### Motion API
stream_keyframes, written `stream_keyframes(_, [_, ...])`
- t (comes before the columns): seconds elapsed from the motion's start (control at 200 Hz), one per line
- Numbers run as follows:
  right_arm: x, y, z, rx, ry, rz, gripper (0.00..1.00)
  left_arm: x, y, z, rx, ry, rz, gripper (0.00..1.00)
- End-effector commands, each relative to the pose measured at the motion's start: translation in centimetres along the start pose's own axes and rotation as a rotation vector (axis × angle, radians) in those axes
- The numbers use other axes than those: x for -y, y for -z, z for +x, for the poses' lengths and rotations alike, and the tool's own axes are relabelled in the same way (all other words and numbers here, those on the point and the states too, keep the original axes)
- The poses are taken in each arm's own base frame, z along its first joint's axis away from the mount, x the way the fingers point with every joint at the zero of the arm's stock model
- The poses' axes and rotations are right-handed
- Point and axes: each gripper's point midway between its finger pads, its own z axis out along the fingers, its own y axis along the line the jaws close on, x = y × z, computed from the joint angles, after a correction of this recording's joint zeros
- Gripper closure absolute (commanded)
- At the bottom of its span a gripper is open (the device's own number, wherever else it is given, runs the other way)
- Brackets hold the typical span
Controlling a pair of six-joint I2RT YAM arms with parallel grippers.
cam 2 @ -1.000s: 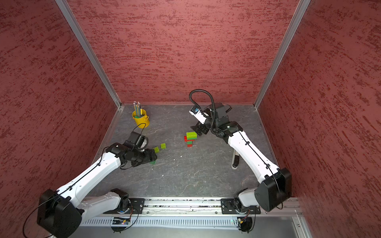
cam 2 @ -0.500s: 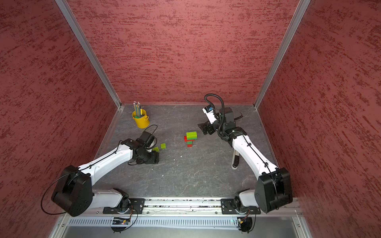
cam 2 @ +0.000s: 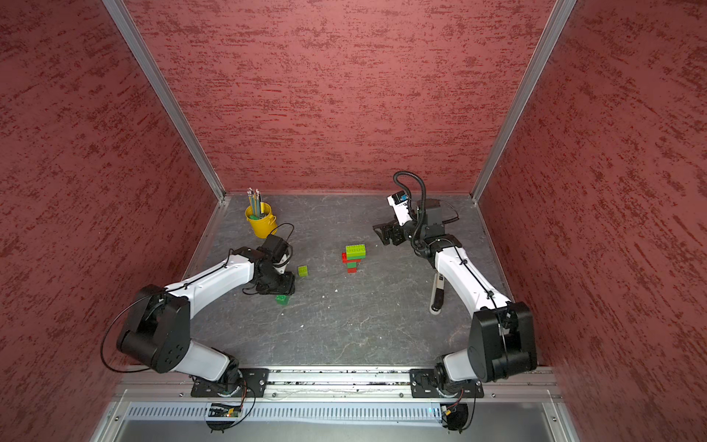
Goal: Assemble a spoon with lego
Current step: Move the lego brick at the center of the board.
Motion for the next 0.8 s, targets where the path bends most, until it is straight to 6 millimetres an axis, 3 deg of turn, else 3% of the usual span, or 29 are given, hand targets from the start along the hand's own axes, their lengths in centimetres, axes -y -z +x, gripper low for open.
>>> stream_keyframes(0.0, [0.6,0.7,-2.2,0.047,-0.047,0.001,0.05,0.2,-0.1,0.1,-0.022,0.002,0.015,0.39])
stream_keyframes(0.095, [1.0,1.1,-2.5,0.048,-0.051,0.009,0.05,0.4,-0.5,0.7,-0.056,0.015,0.009,0.4])
stream_keyframes(0.296, [2.0,0.3,-1.3,0.016,-0.084,0.015,0.05,-0.4,0.0,1.0,-0.047,0.027,-0.093,0.48])
stream_keyframes(0.561, [2.2,-0.2,-0.6,-0.002,-0.102,0.015,0.07,0.1,0.4,1.6,-0.038,0.071,-0.063,0.58])
stream_keyframes(0.686, [2.3,-0.3,-0.4,-0.008,-0.107,0.02,0.07,1.0,0.6,1.4,-0.033,0.097,-0.014,0.58])
stream_keyframes(0.792, [2.5,-0.2,-0.4,-0.009,-0.105,0.027,0.07,2.9,0.5,1.0,-0.024,0.146,0.088,0.5])
